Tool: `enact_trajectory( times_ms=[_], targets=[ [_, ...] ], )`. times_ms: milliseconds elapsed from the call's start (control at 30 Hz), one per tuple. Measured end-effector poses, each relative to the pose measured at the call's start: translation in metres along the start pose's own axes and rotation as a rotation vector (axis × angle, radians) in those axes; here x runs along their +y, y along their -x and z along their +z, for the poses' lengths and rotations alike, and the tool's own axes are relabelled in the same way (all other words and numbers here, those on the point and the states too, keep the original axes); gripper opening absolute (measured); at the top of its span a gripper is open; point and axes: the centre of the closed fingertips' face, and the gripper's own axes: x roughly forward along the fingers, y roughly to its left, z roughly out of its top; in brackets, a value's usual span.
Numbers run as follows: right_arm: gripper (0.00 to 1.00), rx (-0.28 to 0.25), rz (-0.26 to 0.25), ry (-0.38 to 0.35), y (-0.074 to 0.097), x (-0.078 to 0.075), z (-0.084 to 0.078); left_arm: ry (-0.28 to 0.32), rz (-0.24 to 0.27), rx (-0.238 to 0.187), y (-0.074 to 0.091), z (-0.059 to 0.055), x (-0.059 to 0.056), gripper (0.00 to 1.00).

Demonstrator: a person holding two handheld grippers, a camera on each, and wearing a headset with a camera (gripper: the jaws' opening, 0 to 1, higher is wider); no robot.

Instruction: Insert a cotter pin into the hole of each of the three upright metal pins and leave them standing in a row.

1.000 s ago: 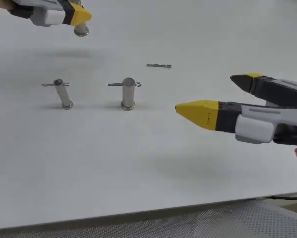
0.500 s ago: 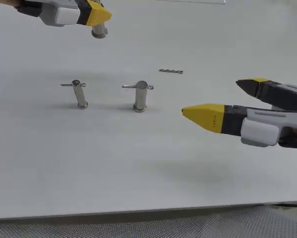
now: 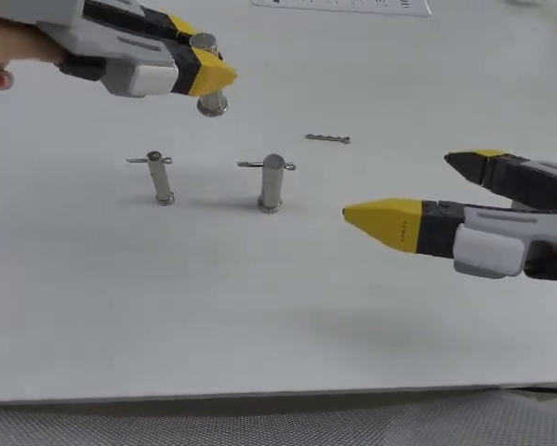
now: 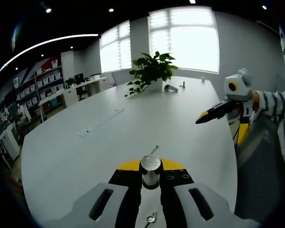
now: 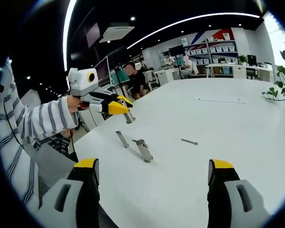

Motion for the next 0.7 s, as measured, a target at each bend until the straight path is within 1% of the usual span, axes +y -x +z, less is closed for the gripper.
enact_trajectory(
  times_ms=[33, 133, 233, 300, 400, 467, 500, 667, 700],
  targets=[
    [0.94, 0.0, 0.001, 0.001, 0.0, 0.001, 0.0, 0.008, -0.006, 0.002, 0.0, -0.003, -0.004, 0.1],
    [0.94, 0.002, 0.004, 0.003, 0.0, 0.002, -0.001, 0.015, -0.012, 0.009, -0.001, -0.008, -0.013, 0.1],
    [0.94, 0.004, 0.007, 0.002, 0.0, 0.004, -0.002, 0.02, -0.014, 0.009, -0.001, -0.011, -0.023, 0.1],
    [0.94, 0.003, 0.01, 0.001, 0.0, 0.002, -0.002, 0.028, -0.017, 0.014, -0.001, -0.014, -0.028, 0.1],
    [0.94, 0.004, 0.014, 0.001, 0.0, 0.002, -0.002, 0.038, -0.028, 0.023, -0.002, -0.019, -0.038, 0.1],
    [0.94, 0.005, 0.016, 0.002, 0.0, 0.003, -0.002, 0.038, -0.037, 0.03, -0.002, -0.023, -0.045, 0.1],
    [0.94, 0.007, 0.016, 0.003, 0.0, 0.003, -0.002, 0.034, -0.045, 0.037, -0.003, -0.026, -0.052, 0.1],
    [0.94, 0.012, 0.019, 0.0, 0.0, 0.003, -0.004, 0.057, -0.051, 0.063, -0.007, -0.038, -0.066, 0.1],
    [0.94, 0.013, 0.02, 0.001, 0.0, 0.004, -0.005, 0.056, -0.05, 0.067, -0.006, -0.036, -0.072, 0.1]
  ],
)
